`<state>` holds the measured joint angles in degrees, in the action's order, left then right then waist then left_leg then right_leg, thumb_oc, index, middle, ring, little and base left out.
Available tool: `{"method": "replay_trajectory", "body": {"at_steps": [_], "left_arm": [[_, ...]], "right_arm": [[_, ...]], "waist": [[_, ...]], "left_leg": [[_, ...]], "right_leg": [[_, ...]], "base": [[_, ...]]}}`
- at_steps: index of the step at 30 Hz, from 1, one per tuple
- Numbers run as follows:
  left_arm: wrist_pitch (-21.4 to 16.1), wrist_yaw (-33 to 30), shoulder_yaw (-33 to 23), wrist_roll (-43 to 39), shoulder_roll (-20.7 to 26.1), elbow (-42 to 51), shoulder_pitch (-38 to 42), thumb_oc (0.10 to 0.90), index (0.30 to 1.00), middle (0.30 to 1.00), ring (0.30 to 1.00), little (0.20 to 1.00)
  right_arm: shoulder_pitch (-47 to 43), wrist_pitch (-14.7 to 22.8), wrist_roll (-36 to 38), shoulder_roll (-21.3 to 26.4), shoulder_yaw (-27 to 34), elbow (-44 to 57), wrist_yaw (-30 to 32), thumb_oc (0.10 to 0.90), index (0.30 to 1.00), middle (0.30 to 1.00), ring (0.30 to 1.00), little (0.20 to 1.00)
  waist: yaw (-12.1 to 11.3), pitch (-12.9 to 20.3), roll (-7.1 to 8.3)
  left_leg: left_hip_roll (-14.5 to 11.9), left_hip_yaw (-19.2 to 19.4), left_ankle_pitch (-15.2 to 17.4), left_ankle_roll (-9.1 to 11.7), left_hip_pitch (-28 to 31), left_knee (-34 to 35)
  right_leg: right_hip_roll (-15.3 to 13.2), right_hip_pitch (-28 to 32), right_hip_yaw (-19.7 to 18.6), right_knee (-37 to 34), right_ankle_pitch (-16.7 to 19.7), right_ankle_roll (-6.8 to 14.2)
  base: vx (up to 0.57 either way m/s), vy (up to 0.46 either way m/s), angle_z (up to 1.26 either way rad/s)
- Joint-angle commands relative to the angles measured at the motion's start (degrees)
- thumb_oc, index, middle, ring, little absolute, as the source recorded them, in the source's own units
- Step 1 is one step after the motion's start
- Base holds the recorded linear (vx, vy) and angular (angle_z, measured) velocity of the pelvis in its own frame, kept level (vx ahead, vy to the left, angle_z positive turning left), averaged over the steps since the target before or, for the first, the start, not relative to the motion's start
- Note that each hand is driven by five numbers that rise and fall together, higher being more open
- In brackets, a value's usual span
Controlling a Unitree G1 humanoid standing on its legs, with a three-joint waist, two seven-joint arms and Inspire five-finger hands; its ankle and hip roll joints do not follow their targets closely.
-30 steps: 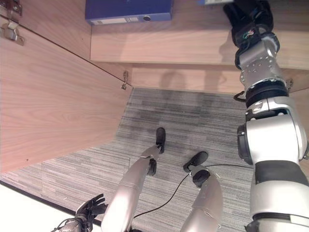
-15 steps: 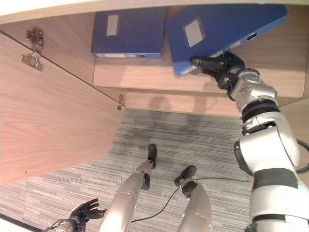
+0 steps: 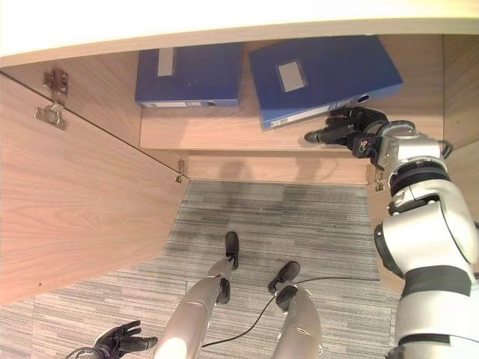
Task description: Put the empty folder in the office cabinet
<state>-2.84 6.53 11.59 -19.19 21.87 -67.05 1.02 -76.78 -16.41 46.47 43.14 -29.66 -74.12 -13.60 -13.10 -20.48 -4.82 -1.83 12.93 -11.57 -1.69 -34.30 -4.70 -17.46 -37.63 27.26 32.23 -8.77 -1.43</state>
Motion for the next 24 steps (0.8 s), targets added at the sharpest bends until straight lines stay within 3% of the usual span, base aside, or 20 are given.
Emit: {"method": "replay_trajectory", "body": {"at_steps": [1, 5, 10, 15, 16, 18, 19, 20, 21, 22, 24], "left_arm": [[0.63, -2.06, 1.51, -0.84, 1.94, -4.2, -4.02, 0.8, 0.9, 0.9, 0.9, 0.9], [0.15, -3.05, 1.79, -2.26, 1.01, -4.55, -3.9, 0.8, 0.9, 0.9, 0.9, 0.9], [0.25, -3.24, 1.27, -2.83, 1.69, -4.18, -3.5, 0.8, 0.9, 0.9, 0.9, 0.9], [0.09, -3.11, 1.7, -2.26, 2.31, -3.57, -3.51, 0.8, 0.9, 0.9, 0.9, 0.9], [0.09, -3.12, 1.64, -2.26, 2.16, -3.56, -3.49, 0.8, 0.9, 0.9, 0.9, 0.9], [-0.33, -3.6, 2.65, -2.33, 1.33, -3.16, -2.68, 0.8, 0.9, 0.9, 0.9, 0.9], [-0.53, -4.32, 3.3, -2.97, 0.28, -2.98, -1.34, 0.8, 0.9, 0.9, 0.9, 0.9], [-0.53, -4.33, 3.29, -2.96, 0.27, -2.98, -1.34, 0.8, 0.9, 0.9, 0.9, 0.9], [-0.78, -5.25, 3.36, -3.6, -0.12, -2.83, 0.0, 0.8, 0.9, 0.9, 0.9, 0.9], [-0.94, -5.57, 3.26, -3.89, -0.21, -2.77, 0.8, 0.8, 0.9, 0.9, 0.9, 0.9], [-0.97, -5.93, 3.06, -4.21, -0.27, -2.75, 1.26, 0.8, 0.9, 0.9, 0.9, 0.9]], "right_arm": [[-3.6, 7.15, 12.41, 1.66, 3.74, 4.33, 2.83, 0.8, 0.9, 0.9, 0.9, 0.9], [-4.08, 10.77, 19.64, -1.16, 7.85, 6.21, 4.61, 0.8, 0.9, 0.9, 0.9, 0.9], [-6.57, 9.44, 9.98, 0.23, 2.84, 2.32, 4.71, 0.8, 0.9, 0.9, 0.9, 0.9], [-12.76, 8.29, -17.5, 0.05, -12.93, -1.82, 3.58, 0.8, 0.9, 0.9, 0.9, 0.9], [-13.0, 8.31, -17.63, -0.03, -13.1, -1.97, 3.49, 0.8, 0.9, 0.9, 0.9, 0.9], [-16.2, 10.1, -29.87, -3.88, -20.82, 0.66, 6.41, 0.8, 0.9, 0.9, 0.9, 0.9], [-17.7, 10.76, -41.01, -7.87, -25.84, 2.26, 8.32, 0.8, 0.9, 0.9, 0.9, 0.9], [-17.72, 10.76, -41.01, -7.88, -25.85, 2.25, 8.32, 0.8, 0.9, 0.9, 0.9, 0.9], [-17.99, 10.35, -49.94, -10.88, -29.1, 3.4, 8.04, 0.8, 0.9, 0.9, 0.9, 0.9], [-17.73, 9.65, -53.51, -12.38, -30.04, 3.02, 7.37, 0.8, 0.9, 0.9, 0.9, 0.9], [-17.5, 9.26, -56.47, -13.44, -30.77, 2.69, 6.8, 0.8, 0.9, 0.9, 0.9, 0.9]], "waist": [[-1.86, -1.21, -1.06], [-2.74, -1.25, -1.64], [-3.17, -1.07, -1.97], [-3.18, -1.27, -1.05], [-3.09, -1.33, -1.16], [-2.27, -1.75, -0.34], [-1.65, -1.86, 0.25], [-1.63, -1.87, 0.24], [-1.28, -1.94, 0.54], [-1.13, -2.06, 0.63], [-0.93, -2.13, 0.65]], "left_leg": [[-0.57, 2.95, 10.44, 4.25, 4.71, -3.17], [-0.4, 2.96, 10.58, 4.12, 4.71, -3.03], [-0.32, 2.99, 10.34, 4.1, 4.92, -2.74], [-0.5, 3.12, 9.87, 4.06, 4.68, -2.66], [-0.51, 3.12, 9.87, 4.07, 4.68, -2.66], [-0.56, 3.29, 9.67, 4.1, 4.67, -2.49], [-0.56, 3.3, 9.56, 4.1, 4.59, -2.33], [-0.55, 3.29, 9.56, 4.1, 4.59, -2.33], [-0.52, 3.19, 9.6, 4.06, 4.55, -2.16], [-0.48, 3.07, 9.57, 4.06, 4.58, -2.09], [-0.42, 2.94, 9.54, 4.04, 4.6, -2.03]], "right_leg": [[2.31, 5.1, -1.29, -9.51, 4.13, 6.9], [2.34, 5.09, -1.36, -9.57, 4.12, 7.1], [2.25, 5.14, -1.09, -9.49, 4.33, 7.11], [2.44, 5.13, -1.02, -10.24, 4.91, 6.79], [2.46, 5.14, -1.02, -10.25, 4.92, 6.78], [2.73, 5.13, -1.26, -10.91, 5.4, 6.7], [2.92, 5.01, -1.42, -11.26, 5.57, 6.6], [2.92, 5.01, -1.41, -11.26, 5.57, 6.6], [3.03, 5.04, -1.39, -11.55, 5.54, 6.54], [3.08, 5.08, -1.4, -11.7, 5.51, 6.49], [3.09, 5.15, -1.33, -11.69, 5.47, 6.46]], "base": [[0.0, 0.0, 0.0], [0.0, 0.0, 0.0], [0.0, 0.004, 0.01], [-0.01, 0.009, 0.03], [0.0, 0.0, 0.0], [-0.01, 0.02, 0.0], [-0.01, 0.034, -0.04], [0.0, 0.019, -0.08], [0.0, 0.005, -0.07], [0.0, 0.009, -0.06], [0.0, 0.001, -0.02]]}}
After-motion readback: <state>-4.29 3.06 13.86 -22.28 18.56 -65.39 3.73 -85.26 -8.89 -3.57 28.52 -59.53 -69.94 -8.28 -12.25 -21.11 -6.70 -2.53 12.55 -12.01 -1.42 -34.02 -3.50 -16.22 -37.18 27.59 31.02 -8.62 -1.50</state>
